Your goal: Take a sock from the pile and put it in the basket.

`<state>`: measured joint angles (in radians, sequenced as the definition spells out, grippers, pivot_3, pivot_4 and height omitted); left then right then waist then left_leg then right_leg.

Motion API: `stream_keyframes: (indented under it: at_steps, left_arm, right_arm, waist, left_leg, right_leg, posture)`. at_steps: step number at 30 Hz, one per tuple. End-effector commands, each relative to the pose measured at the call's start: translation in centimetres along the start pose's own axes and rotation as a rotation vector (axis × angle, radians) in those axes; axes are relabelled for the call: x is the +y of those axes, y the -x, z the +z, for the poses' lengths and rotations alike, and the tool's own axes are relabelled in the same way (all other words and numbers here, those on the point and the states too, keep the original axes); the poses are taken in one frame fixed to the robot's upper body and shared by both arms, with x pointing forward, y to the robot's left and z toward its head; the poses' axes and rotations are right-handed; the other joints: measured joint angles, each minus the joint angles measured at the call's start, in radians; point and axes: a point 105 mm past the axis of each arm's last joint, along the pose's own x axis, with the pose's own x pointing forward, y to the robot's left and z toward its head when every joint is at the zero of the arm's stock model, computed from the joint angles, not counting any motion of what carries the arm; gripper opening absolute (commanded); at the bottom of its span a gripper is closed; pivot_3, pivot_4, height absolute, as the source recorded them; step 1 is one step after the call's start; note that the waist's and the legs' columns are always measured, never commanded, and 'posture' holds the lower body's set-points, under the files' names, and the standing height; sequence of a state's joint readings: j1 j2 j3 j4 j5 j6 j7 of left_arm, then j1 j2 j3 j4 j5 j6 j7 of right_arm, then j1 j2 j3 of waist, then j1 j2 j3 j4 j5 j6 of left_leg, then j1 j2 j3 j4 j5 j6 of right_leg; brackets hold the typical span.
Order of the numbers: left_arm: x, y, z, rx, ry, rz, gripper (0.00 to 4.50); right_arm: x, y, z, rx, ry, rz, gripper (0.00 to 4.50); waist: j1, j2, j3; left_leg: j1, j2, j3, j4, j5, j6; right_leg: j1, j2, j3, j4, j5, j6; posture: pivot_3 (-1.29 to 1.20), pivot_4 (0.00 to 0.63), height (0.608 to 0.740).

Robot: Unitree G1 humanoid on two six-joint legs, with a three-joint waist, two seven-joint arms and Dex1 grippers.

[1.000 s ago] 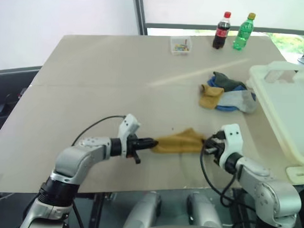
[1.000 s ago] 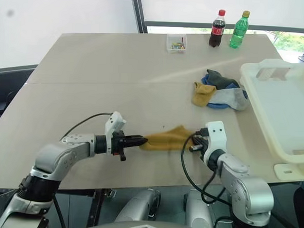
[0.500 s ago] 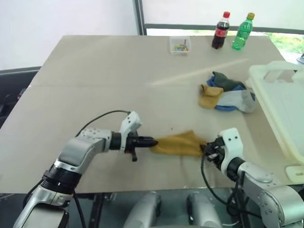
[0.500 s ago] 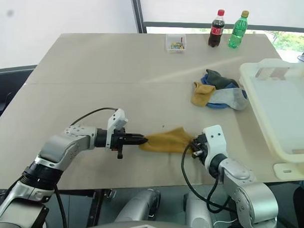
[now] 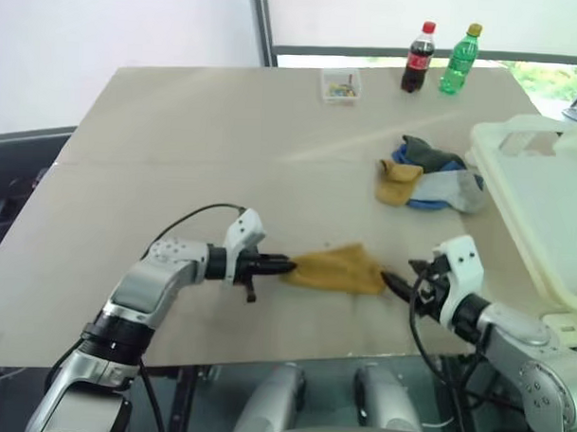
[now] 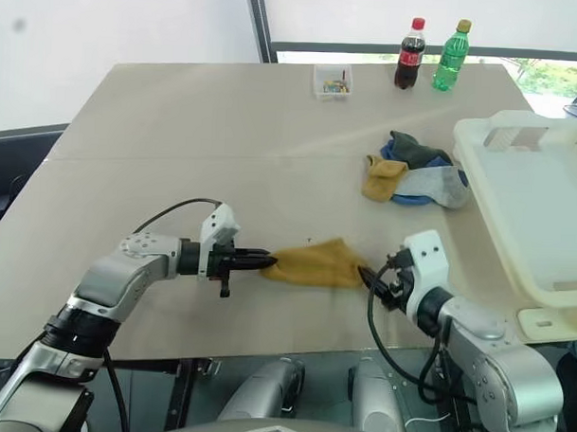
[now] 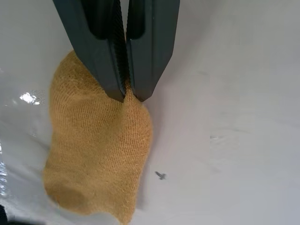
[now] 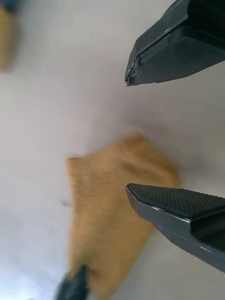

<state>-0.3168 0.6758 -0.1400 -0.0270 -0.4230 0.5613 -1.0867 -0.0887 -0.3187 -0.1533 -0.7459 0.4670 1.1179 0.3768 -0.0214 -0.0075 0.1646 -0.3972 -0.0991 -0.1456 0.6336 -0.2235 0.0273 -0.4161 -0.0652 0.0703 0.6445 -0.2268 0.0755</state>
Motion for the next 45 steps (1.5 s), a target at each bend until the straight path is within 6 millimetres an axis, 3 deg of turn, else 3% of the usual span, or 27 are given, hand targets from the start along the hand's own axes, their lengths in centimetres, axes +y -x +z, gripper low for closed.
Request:
stream_keyframes:
  at_steps: [1, 3, 6, 12, 21, 25, 32, 38, 42, 45]
  left_arm:
    - [-0.3, 0.9, 1.9, -0.059, -0.115, 0.04, 1.33]
    - [-0.3, 1.0, 2.2, -0.077, -0.15, 0.087, 2.13]
    - [-0.9, 1.3, 2.6, -0.126, -0.153, 0.112, 2.13]
    - [-1.7, 2.3, 3.1, -0.2, -0.167, 0.188, 2.13]
    - [-2.5, 3.2, 4.1, -0.287, -0.213, 0.307, 2.13]
    - [-2.8, 3.3, 3.7, -0.28, -0.216, 0.335, 2.2]
    - [-3.0, 3.2, 3.7, -0.286, -0.216, 0.357, 2.2]
    - [-3.0, 3.3, 3.6, -0.289, -0.209, 0.374, 2.2]
    - [-3.0, 3.3, 3.5, -0.288, -0.208, 0.372, 2.2]
    - [-2.7, 3.2, 3.5, -0.281, -0.21, 0.372, 2.2]
  right_arm:
    - [-2.7, -1.6, 3.2, -0.083, 0.11, -0.065, 3.42]
    - [-4.1, -2.9, 4.2, -0.084, 0.208, -0.108, 3.42]
    - [-6.3, -5.5, 5.6, -0.079, 0.378, -0.186, 3.42]
    - [-7.5, -9.1, 7.1, -0.101, 0.548, -0.191, 3.42]
    - [-8.7, -11.5, 7.5, -0.095, 0.621, -0.18, 3.42]
    - [-8.4, -11.9, 7.0, -0.078, 0.632, -0.149, 1.65]
    - [-8.4, -11.8, 6.9, -0.082, 0.639, -0.152, 1.65]
    - [-8.4, -10.4, 7.2, -0.112, 0.66, -0.148, 1.65]
    - [-7.0, -9.5, 6.7, -0.114, 0.638, -0.054, 1.65]
    - [-6.6, -8.9, 6.5, -0.112, 0.662, -0.048, 2.49]
  waist:
    - [0.002, 0.0, 0.0]
    - [0.005, 0.0, 0.0]
    - [0.005, 0.0, 0.001]
    - [0.004, 0.0, 0.001]
    - [0.005, 0.0, 0.001]
    - [0.005, 0.0, 0.001]
    - [0.005, 0.0, 0.001]
    - [0.005, 0.0, 0.001]
    - [0.007, 0.0, 0.001]
    - [0.005, 0.0, 0.001]
  left_leg:
    - [0.0, 0.0, 0.0, 0.0, 0.0, 0.0]
    - [0.0, -0.001, 0.001, 0.0, 0.0, 0.0]
    - [0.0, 0.0, 0.0, 0.0, 0.0, 0.0]
    - [-0.002, 0.0, 0.001, -0.001, 0.001, -0.001]
    - [-0.002, -0.001, 0.001, -0.001, 0.001, -0.002]
    - [-0.002, -0.001, 0.001, -0.001, 0.001, -0.002]
    - [-0.002, 0.0, 0.001, -0.001, 0.001, -0.002]
    - [-0.002, 0.0, 0.001, -0.001, 0.001, -0.001]
    - [-0.002, -0.001, 0.001, -0.001, 0.001, -0.001]
    - [-0.002, -0.001, 0.001, -0.001, 0.0, -0.001]
  right_leg:
    - [0.0, 0.0, 0.0, 0.0, 0.0, 0.0]
    - [0.0, -0.001, 0.0, 0.0, 0.0, 0.0]
    - [-0.001, 0.0, 0.0, 0.0, 0.0, 0.0]
    - [-0.002, 0.0, 0.001, -0.001, 0.0, -0.001]
    - [-0.002, 0.001, 0.001, -0.001, 0.0, -0.001]
    - [-0.002, 0.001, 0.001, -0.001, 0.0, -0.001]
    - [-0.002, 0.002, 0.001, 0.0, 0.0, -0.001]
    - [-0.002, 0.002, 0.001, 0.0, 0.0, -0.001]
    - [-0.002, 0.002, 0.001, 0.0, 0.0, -0.001]
    - [-0.002, 0.002, 0.001, 0.0, 0.0, -0.001]
  posture:
    - [0.0, 0.15, 0.739]
    - [0.0, 0.15, 0.739]
    - [0.0, 0.15, 0.739]
    - [0.0, 0.15, 0.739]
    - [0.0, 0.15, 0.739]
    - [0.0, 0.15, 0.739]
    - [0.0, 0.15, 0.739]
    - [0.0, 0.15, 0.739]
    - [0.0, 0.15, 0.739]
    - [0.0, 0.15, 0.739]
